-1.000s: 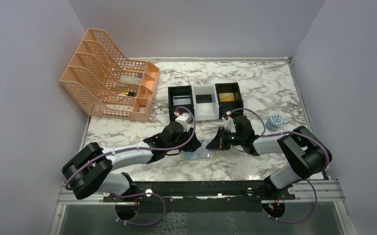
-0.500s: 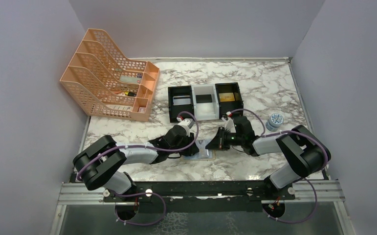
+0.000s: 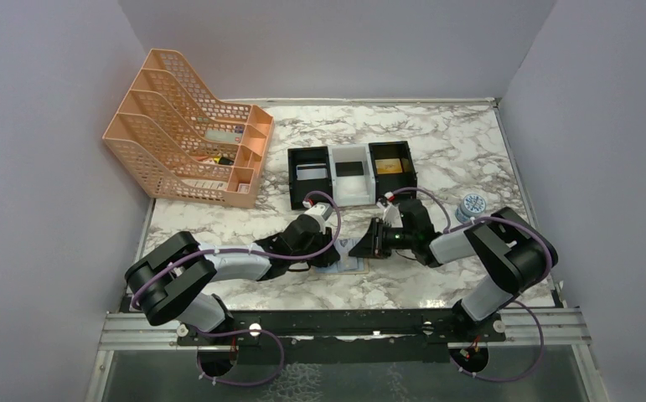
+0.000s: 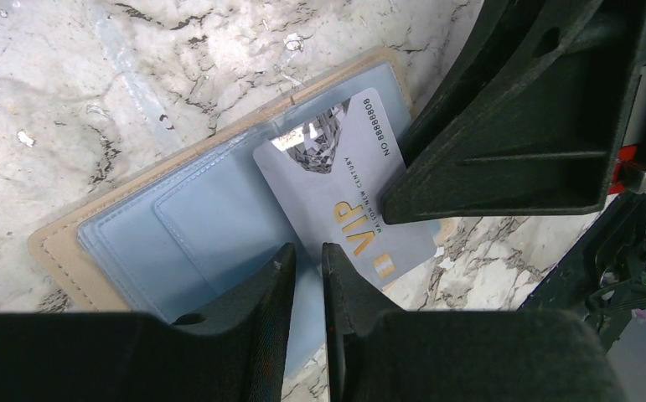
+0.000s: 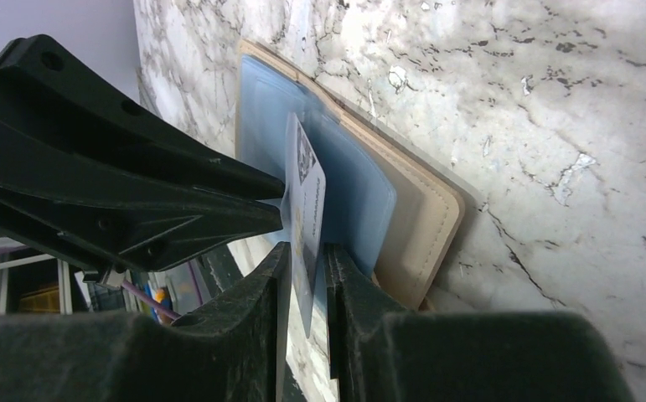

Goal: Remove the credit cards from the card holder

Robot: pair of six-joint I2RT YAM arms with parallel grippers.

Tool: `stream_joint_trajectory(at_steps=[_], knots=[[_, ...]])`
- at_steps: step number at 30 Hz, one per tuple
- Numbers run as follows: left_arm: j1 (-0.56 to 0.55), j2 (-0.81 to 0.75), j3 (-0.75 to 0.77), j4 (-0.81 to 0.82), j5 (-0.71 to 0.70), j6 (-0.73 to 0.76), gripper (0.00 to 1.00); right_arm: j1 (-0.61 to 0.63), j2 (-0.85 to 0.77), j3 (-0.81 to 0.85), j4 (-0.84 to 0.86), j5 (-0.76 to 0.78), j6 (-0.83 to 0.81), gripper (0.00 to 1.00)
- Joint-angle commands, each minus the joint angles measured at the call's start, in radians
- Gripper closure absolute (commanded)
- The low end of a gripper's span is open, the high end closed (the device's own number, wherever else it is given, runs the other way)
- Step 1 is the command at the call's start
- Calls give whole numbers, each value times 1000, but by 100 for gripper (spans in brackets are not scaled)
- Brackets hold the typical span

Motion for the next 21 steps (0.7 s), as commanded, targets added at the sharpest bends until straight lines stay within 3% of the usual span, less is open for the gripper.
stream_joint_trajectory(at_steps=[1, 10, 17, 21], knots=[[-5, 16, 6, -64, -40, 18, 78, 4, 43, 8, 83, -55, 18, 81], [-5, 12, 10, -78, -50, 19, 78, 4, -24, -3, -21, 30, -22, 99], [-5, -28, -1, -88, -74, 18, 79, 3, -134, 23, -198, 126, -99, 99], [-5, -71, -1, -99, -77, 25, 72, 4, -221, 26, -268, 168, -154, 99]])
